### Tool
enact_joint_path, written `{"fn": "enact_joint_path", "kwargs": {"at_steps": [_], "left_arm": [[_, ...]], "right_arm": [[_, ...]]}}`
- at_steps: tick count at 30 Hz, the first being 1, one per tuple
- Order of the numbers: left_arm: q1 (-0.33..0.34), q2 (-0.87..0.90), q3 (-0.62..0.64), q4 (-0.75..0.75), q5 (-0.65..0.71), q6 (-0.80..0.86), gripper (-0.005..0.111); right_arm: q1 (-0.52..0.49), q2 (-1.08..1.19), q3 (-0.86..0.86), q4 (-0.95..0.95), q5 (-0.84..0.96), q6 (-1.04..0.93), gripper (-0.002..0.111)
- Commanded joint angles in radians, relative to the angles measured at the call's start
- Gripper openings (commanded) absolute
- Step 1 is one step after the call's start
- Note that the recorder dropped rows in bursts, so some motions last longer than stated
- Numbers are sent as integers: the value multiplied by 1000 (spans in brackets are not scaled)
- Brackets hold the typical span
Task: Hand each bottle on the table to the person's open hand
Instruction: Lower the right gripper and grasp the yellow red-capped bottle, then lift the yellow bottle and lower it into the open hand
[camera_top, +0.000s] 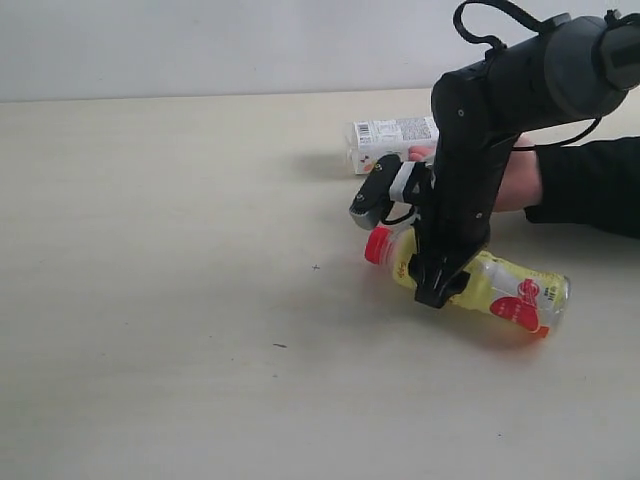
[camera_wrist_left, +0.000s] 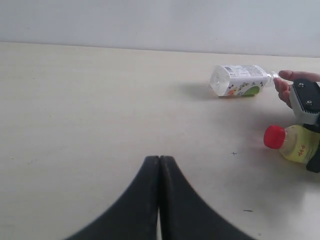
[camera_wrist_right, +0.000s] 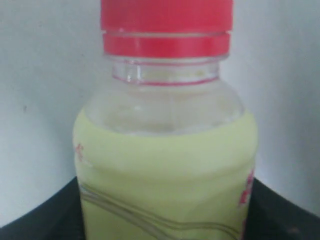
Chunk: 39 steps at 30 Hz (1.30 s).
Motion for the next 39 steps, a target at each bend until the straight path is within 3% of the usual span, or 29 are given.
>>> {"fn": "enact_joint_path", "kwargs": {"at_steps": [1,15,25,30,39], "left_arm": [[3,-8,3,3,0,1,0],[3,-8,3,3,0,1,0],[3,-8,3,3,0,1,0],[3,-8,3,3,0,1,0],[3,-8,3,3,0,1,0]], "right_arm": [[3,-3,2,-1,55,2,0],[5,-210,2,77,159,67,0],[-19,-408,-3,-155,-4,527,0],[-94,-397,-102,-204,24,721,0],[-149,-217,-301,-110,117,735,0]]}}
